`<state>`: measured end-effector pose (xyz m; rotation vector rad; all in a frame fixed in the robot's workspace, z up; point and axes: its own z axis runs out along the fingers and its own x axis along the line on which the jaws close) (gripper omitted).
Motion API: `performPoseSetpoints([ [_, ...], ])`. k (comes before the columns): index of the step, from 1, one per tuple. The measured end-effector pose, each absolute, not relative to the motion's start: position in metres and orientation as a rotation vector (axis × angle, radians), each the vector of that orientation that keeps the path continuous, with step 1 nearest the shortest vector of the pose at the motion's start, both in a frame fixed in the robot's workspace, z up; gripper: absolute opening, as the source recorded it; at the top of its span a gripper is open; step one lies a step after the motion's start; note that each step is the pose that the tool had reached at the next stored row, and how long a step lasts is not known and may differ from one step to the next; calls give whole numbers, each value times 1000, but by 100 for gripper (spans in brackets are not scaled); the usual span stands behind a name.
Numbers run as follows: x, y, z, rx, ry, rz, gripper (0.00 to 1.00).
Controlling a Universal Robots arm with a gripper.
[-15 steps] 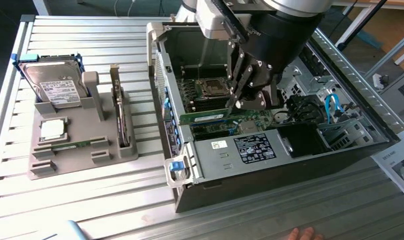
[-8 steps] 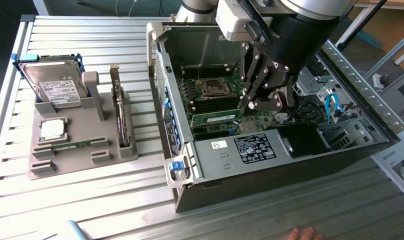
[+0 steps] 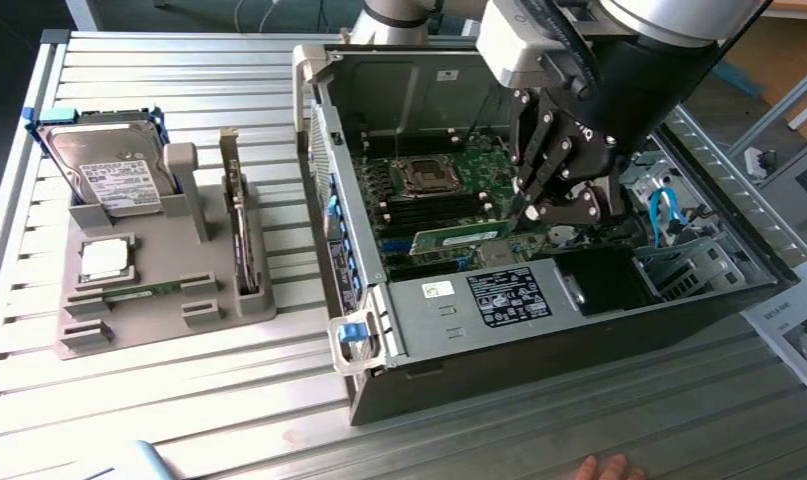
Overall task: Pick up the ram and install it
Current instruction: 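Pick up the ram and move it above insertion slot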
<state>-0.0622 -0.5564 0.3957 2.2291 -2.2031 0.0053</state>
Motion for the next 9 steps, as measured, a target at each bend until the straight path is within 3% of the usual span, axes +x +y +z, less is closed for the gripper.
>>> performPoseSetpoints([
  [9, -49, -559, 396, 2229, -2203, 5, 12],
])
